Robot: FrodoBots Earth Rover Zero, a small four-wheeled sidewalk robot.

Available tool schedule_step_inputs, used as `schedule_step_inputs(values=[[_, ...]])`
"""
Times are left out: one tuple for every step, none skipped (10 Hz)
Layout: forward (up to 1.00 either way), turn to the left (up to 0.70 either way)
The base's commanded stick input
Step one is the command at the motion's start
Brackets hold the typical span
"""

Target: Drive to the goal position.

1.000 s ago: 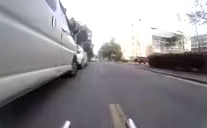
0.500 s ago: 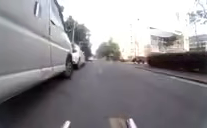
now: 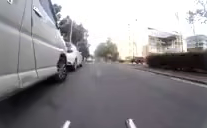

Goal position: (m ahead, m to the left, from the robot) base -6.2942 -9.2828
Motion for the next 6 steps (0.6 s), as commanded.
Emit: schedule_step_inputs(values=[[0.70,-0.14],[0.70,-0.14],[0.70,-0.14],[0.70,-0.14],[0.70,-0.14],[0.70,-0.14]])
